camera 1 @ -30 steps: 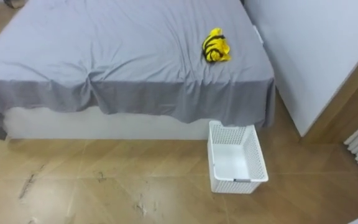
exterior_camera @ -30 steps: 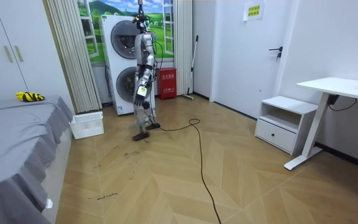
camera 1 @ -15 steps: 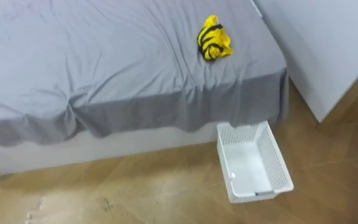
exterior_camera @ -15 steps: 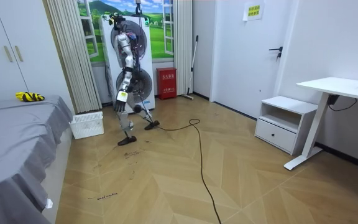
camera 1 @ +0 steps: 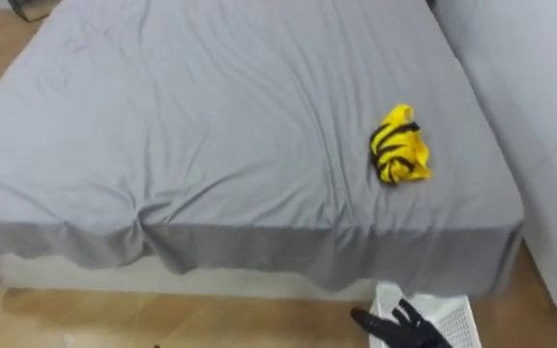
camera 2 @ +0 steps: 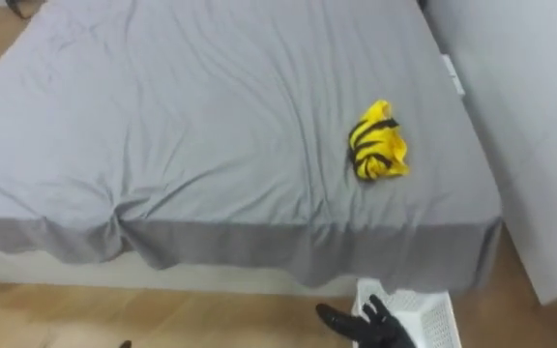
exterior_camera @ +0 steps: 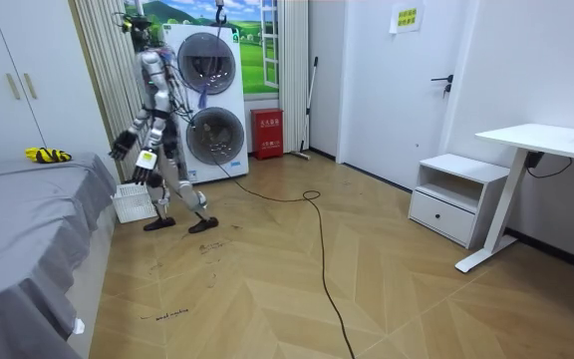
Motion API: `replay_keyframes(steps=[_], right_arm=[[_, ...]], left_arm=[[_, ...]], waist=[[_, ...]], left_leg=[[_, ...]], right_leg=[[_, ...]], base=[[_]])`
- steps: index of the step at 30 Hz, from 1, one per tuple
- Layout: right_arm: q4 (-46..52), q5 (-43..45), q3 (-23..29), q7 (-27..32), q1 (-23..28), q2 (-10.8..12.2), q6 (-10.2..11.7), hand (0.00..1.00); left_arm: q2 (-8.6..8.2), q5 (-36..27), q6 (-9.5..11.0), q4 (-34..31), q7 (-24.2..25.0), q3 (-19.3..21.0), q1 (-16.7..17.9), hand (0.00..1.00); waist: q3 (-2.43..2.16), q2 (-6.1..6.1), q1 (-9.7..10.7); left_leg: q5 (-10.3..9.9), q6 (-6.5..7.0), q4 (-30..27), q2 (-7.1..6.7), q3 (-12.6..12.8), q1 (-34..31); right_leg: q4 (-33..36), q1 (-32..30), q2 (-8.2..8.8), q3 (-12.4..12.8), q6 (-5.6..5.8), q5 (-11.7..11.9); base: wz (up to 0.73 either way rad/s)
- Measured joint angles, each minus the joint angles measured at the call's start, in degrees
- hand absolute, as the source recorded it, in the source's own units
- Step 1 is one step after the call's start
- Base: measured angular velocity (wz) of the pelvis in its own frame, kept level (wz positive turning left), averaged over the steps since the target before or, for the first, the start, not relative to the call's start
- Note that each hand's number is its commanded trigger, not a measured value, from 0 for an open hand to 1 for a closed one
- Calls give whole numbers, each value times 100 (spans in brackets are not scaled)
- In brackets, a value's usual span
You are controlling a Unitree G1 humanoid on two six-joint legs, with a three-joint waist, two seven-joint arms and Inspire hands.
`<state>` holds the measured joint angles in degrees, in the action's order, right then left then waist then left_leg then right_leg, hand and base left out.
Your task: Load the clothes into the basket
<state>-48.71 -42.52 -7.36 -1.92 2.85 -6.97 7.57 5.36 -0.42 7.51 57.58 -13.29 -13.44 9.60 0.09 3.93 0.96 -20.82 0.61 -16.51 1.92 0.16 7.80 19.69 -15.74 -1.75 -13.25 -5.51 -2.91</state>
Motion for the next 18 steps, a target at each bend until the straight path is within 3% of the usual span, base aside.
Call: replay_keyframes(steps=[1, 2, 3, 4, 5, 6, 8, 11, 12, 13, 14, 15, 18], right_arm=[[80, 36, 4, 0, -7, -1, 4, 0], [199, 48, 3, 3, -18, -6, 4, 0], [352, 50, -9, 3, -23, -10, 5, 0], [425, 35, -30, 4, -18, -8, 8, 0], [531, 2, -41, -19, -14, -7, 66, 0], [575, -14, -12, -8, -38, -38, 128, 0], [678, -4, 12, 48, -74, -102, 116, 0], [929, 30, 66, 159, -38, -174, 33, 0], [1054, 32, 134, 230, -5, -151, -18, 0], [1108, 35, 135, 260, 21, -147, -40, 0], [1235, 47, 147, 265, 31, -157, -55, 0], [1349, 68, 192, 265, 59, -184, -50, 0], [1543, 288, 293, 364, 146, -209, -7, 0]], left_arm=[[3, 11, 5, -37, 5, 38, 5, 0], [12, 17, 5, -43, 12, 59, 31, 0], [9, 17, 6, -72, 17, 99, 90, 0], [12, 16, 7, -113, 21, 131, 137, 0], [16, 12, 16, -202, 28, 187, 238, 0], [11, -1, 34, -237, 39, 186, 193, 0], [16, -12, 80, -307, 49, 186, 106, 0], [17, 7, 83, -397, 48, 190, 100, 0], [22, 4, 87, -446, 48, 222, 119, 0], [21, 6, 87, -444, 48, 258, 174, 0], [37, 10, 90, -441, 48, 317, 246, 0], [60, 2, 90, -438, 48, 317, 269, 0], [116, 7, 109, -432, 47, 325, 338, 0]], waist=[[-3, 11, 10], [9, -6, 22], [32, -38, 25], [49, -68, 37], [63, -174, 117], [100, -234, 232], [128, -318, 195], [108, -356, 150], [91, -406, 58], [25, -433, 22], [-8, -479, 20], [-6, -518, 38], [-34, -566, 72]], left_leg=[[7, -35, -106, 57, 107, 30], [81, -160, -399, 153, 213, 72], [230, -375, -873, 212, 274, 68], [353, -524, -1147, 255, 346, 30], [389, -592, -1617, 362, 464, -147], [321, -541, -1787, 450, 483, -358], [247, -485, -1587, 525, 584, -672], [309, -500, -777, 515, 609, -1381], [686, -317, -548, 449, 599, -1530], [754, -301, -436, 435, 589, -1471], [813, -259, -217, 329, 589, -1279], [868, -230, -33, 222, 608, -1129], [938, -182, 276, 107, 654, -885]], right_leg=[[114, 40, -34, -50, -25, -125], [372, 104, -41, -267, -134, -300], [495, 247, -30, -442, -223, -366], [380, 427, -51, -422, -261, -396], [-6, 838, -65, -317, -204, -497], [-351, 1154, -83, -245, -116, -568], [-593, 1354, -102, -116, -98, -589], [-710, 1457, -62, -26, -21, -618], [-690, 1456, -27, 116, 37, -648], [-708, 1455, -10, 190, 83, -655], [-724, 1481, 60, 227, 154, -679], [-751, 1498, 79, 234, 183, -679], [-818, 1609, 186, 298, 259, -704]], base=[[3], [-6], [-13], [0], [35], [43], [2], [-22], [-50], [-47], [-19], [-7], [-6]])
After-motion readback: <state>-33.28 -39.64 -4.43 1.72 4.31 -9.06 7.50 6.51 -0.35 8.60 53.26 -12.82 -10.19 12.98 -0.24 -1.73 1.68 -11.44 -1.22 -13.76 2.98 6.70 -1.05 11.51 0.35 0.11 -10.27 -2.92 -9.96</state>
